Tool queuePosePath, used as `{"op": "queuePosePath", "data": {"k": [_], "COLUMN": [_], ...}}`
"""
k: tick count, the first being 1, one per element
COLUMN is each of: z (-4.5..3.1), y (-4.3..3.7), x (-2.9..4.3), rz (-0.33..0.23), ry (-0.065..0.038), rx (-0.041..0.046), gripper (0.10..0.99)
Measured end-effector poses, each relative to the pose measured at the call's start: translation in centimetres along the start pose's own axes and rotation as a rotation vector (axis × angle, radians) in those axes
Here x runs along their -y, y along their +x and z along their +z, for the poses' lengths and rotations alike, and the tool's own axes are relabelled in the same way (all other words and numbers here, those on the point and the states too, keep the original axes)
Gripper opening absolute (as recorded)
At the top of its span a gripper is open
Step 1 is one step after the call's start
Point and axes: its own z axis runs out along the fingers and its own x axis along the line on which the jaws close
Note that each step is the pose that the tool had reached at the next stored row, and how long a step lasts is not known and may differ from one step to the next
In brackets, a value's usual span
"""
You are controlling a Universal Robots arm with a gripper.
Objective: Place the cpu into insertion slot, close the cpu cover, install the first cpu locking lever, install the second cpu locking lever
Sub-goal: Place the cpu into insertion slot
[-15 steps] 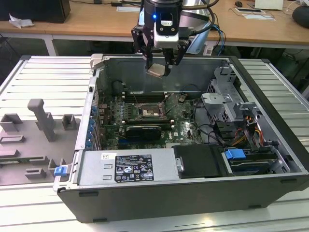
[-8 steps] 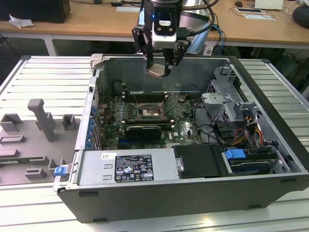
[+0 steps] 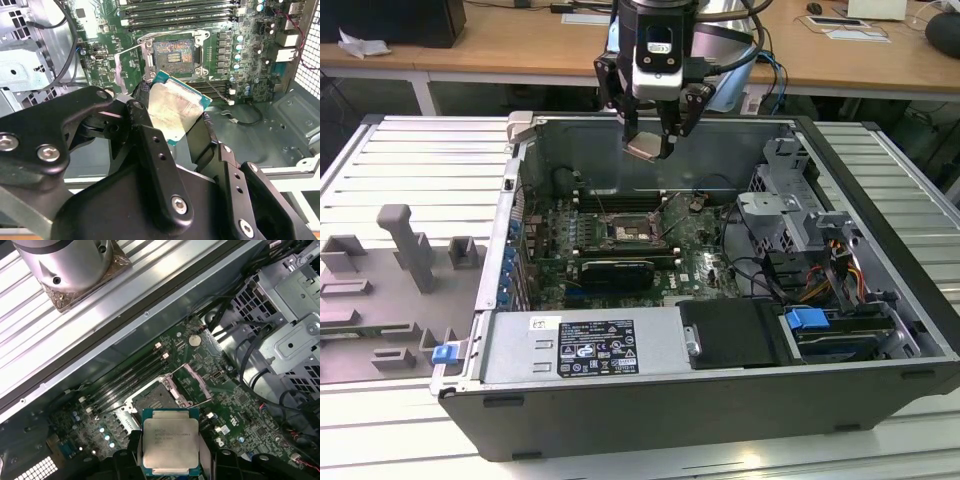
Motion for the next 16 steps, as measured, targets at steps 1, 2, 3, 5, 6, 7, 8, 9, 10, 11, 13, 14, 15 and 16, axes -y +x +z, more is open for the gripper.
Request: {"op": "queuePosePath", "data": {"k": [1, 2, 3, 5, 6, 7, 8, 9, 10, 11, 13, 14, 15, 16], "z": [0.00, 0.01, 0.01, 0.02, 0.03, 0.03, 0.04, 0.04, 0.04, 0.04, 0.05, 0.06, 0.06, 0.07], "y": [0.00, 0.00, 0.00, 0.00, 0.00, 0.00, 0.00, 0.00, 0.00, 0.00, 0.00, 0.00, 0.00, 0.00], "x": [0.00, 0.00, 0.00, 0.00, 0.00, 0.00, 0.00, 0.00, 0.00, 0.00, 0.00, 0.01, 0.01, 0.01], "rz": [0.004, 0.012, 0.017, 0.028, 0.037, 0.043, 0.047, 0.050, 0.054, 0.057, 0.070, 0.077, 0.089, 0.094], "ry": [0.000, 0.000, 0.000, -0.001, -0.001, -0.001, -0.001, -0.001, -0.001, -0.001, -0.001, -0.002, -0.002, -0.002], "rx": [0.0004, 0.0011, 0.0016, 0.0025, 0.0033, 0.0038, 0.0043, 0.0045, 0.0048, 0.0051, 0.0063, 0.0069, 0.0080, 0.0085], "gripper": [0.541, 0.541, 0.541, 0.541, 0.541, 0.541, 0.541, 0.541, 0.541, 0.541, 0.541, 0.541, 0.541, 0.541]}}
